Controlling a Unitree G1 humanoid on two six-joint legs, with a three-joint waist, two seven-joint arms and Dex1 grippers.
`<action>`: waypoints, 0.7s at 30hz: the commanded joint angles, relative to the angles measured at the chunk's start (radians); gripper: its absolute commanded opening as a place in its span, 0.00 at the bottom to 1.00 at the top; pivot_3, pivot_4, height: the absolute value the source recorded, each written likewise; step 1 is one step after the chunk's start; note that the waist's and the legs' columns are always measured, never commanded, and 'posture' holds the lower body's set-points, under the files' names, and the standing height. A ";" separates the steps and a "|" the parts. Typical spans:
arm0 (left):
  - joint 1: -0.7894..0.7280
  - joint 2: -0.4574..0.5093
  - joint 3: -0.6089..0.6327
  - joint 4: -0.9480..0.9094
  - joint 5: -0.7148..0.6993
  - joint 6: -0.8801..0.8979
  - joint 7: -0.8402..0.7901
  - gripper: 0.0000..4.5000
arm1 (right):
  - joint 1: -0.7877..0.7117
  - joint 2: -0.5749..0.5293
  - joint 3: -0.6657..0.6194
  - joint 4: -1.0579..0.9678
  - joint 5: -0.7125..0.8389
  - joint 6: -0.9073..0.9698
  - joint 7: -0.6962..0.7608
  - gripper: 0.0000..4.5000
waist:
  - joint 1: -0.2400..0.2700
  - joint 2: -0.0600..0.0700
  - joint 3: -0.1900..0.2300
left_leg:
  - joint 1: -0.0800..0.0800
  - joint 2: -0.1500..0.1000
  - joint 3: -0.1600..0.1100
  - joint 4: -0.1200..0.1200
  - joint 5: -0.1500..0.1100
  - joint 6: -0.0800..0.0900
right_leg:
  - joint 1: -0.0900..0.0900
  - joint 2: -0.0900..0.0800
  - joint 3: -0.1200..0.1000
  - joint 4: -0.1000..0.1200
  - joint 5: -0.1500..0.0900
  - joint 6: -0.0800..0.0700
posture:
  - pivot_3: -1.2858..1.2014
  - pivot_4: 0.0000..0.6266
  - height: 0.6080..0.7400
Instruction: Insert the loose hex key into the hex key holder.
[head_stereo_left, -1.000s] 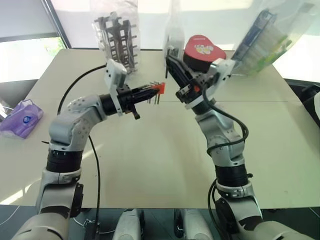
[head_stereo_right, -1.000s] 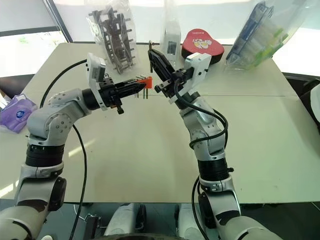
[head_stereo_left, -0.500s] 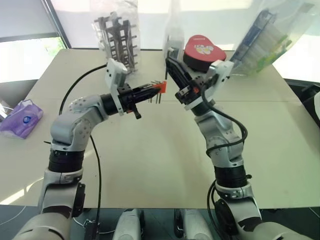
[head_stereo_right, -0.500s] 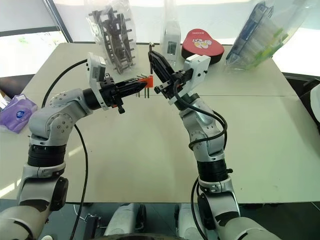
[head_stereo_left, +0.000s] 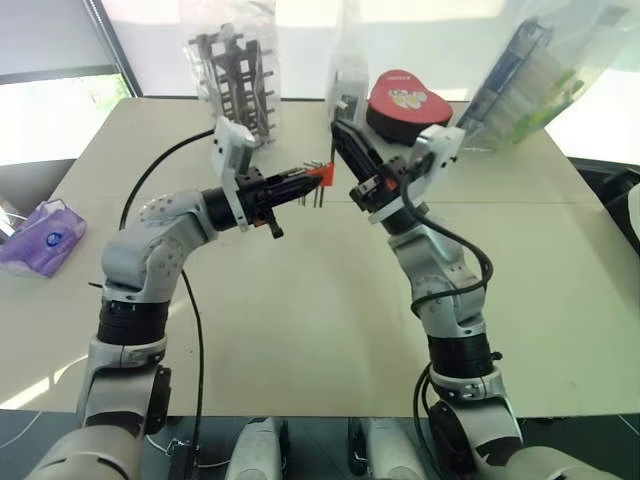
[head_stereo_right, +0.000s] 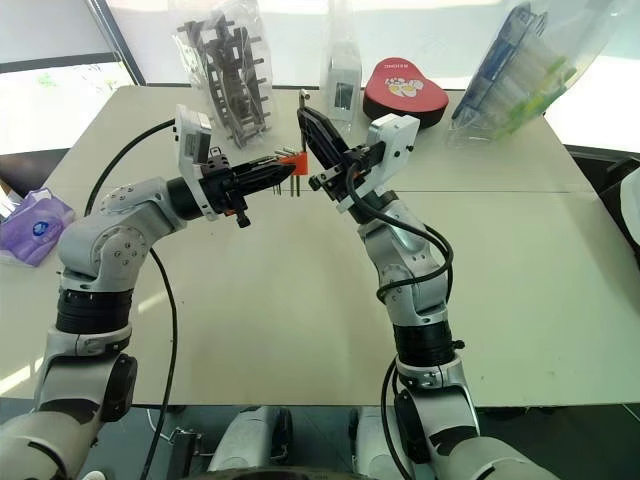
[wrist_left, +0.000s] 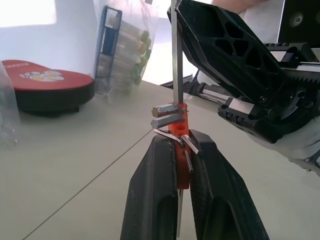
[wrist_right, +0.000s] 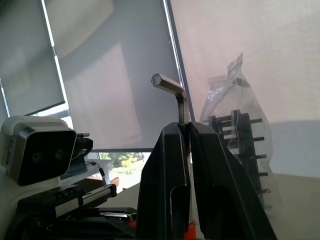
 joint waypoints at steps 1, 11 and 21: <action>-0.022 0.000 0.020 -0.033 -0.018 -0.008 0.003 0.00 | 0.000 0.005 0.000 -0.019 -0.008 -0.016 0.002 0.00 | 0.000 0.000 0.000 | 0.000 0.000 0.000 0.000 0.000 0.000 | 0.000 0.000 0.000 0.000 0.000 0.000 | 0.52 0.24 1.00; -0.028 -0.005 0.020 -0.022 -0.014 -0.014 0.005 0.00 | 0.007 0.013 0.008 -0.030 -0.013 -0.009 0.003 0.00 | 0.000 0.000 0.000 | 0.000 0.000 0.000 0.000 0.000 0.000 | 0.000 0.000 0.000 0.000 0.000 0.000 | 0.52 0.24 1.00; -0.035 -0.005 0.025 -0.016 -0.016 -0.016 0.005 0.00 | 0.016 0.015 0.013 -0.030 -0.018 -0.008 0.004 0.00 | 0.000 0.000 0.000 | 0.000 0.000 0.000 0.000 0.000 0.000 | 0.000 0.000 0.000 0.000 0.000 0.000 | 0.52 0.24 1.00</action>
